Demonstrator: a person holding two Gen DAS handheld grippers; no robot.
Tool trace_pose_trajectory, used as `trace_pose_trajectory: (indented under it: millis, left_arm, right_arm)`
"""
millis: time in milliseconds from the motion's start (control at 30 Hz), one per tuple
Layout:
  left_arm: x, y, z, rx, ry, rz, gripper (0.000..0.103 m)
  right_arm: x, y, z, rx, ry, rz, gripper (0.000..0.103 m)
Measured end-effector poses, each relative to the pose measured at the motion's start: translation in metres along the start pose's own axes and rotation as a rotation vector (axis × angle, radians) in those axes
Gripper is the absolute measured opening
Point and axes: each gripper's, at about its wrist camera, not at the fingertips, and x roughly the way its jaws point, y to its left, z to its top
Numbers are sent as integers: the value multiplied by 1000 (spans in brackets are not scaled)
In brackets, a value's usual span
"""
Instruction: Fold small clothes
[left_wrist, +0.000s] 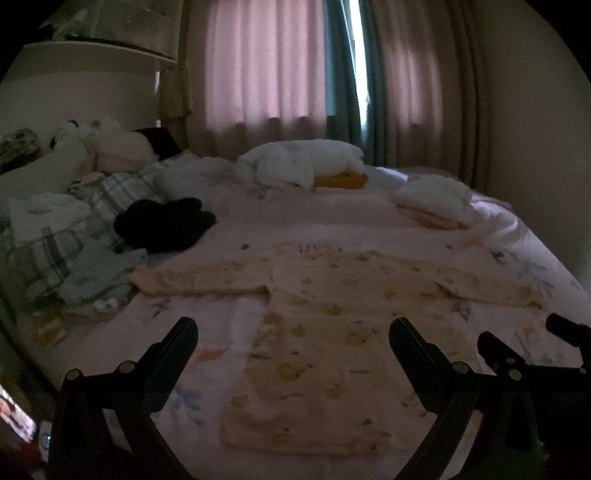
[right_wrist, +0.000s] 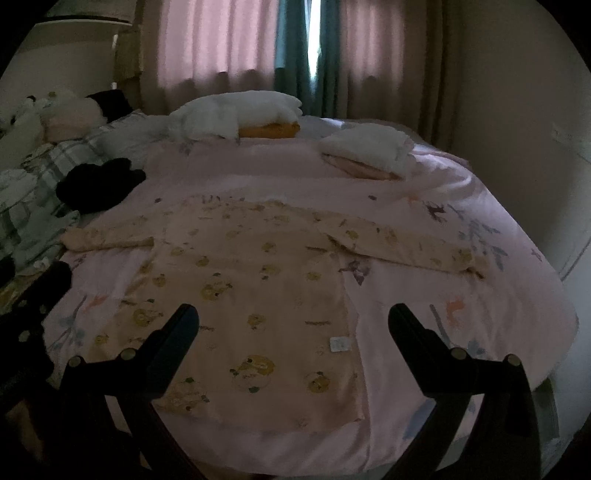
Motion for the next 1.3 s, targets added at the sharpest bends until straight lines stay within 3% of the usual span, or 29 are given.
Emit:
trace_pose_trajectory:
  millis: [533, 700, 1300]
  left_arm:
    - [5, 5, 1, -8, 27, -19, 103]
    - [5, 9, -1, -32, 35, -59, 103]
    - [1, 2, -1, -35, 27, -65, 103]
  right_arm:
    - [0, 0, -1, -5, 7, 6, 102]
    - [-2, 2, -3, -4, 1, 15, 102]
    - [-10, 7, -4, -38, -10, 11, 101]
